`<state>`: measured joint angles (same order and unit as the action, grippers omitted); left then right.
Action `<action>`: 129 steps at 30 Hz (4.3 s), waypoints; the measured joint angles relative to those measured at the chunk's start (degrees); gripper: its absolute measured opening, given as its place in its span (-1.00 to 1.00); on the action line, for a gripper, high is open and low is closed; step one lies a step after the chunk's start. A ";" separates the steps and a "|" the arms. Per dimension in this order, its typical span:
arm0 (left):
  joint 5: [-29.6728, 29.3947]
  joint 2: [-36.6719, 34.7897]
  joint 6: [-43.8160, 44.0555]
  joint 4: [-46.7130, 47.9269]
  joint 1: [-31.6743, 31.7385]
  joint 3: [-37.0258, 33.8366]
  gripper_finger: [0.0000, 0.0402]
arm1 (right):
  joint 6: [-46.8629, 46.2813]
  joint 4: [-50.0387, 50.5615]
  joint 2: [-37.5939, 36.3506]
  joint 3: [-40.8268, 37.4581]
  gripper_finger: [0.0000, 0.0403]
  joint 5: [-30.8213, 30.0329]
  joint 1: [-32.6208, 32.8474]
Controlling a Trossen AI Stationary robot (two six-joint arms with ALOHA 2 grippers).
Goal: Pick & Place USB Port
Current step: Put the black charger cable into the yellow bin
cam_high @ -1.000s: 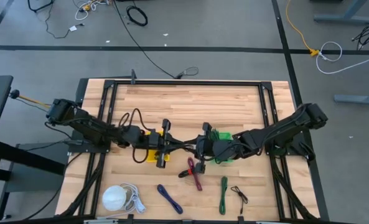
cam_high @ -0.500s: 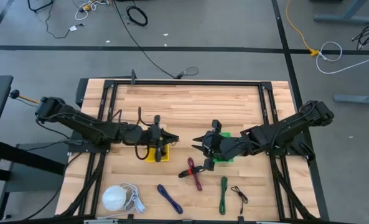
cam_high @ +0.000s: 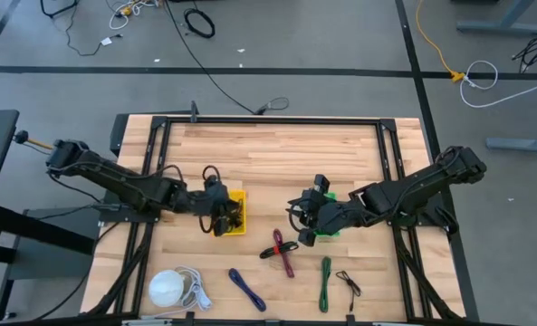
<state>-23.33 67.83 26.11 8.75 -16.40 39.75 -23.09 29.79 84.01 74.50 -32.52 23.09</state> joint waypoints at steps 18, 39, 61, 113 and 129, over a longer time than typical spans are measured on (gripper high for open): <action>2.29 0.92 13.72 -2.74 -1.18 -6.54 -0.90 | -0.02 -0.03 0.07 0.00 -0.55 -0.04 0.00; -4.67 5.05 15.32 -1.59 0.63 -6.51 -0.59 | 0.00 -0.16 0.11 -0.04 -0.55 -0.04 0.01; -24.13 4.81 7.23 -1.59 1.18 -6.51 -0.45 | -1.73 -0.16 0.14 -0.04 -0.55 1.63 0.00; -2.71 4.76 -6.35 -15.82 -2.21 -6.45 -0.45 | -7.98 -1.76 24.24 -5.55 0.00 16.89 2.78; -2.71 4.76 -6.21 -15.81 -2.21 -6.45 -0.45 | -7.85 -3.51 24.20 -6.97 -0.87 22.74 1.46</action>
<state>-26.04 72.60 19.90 -7.06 -18.61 33.30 -30.94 26.28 108.20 67.53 -9.78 24.56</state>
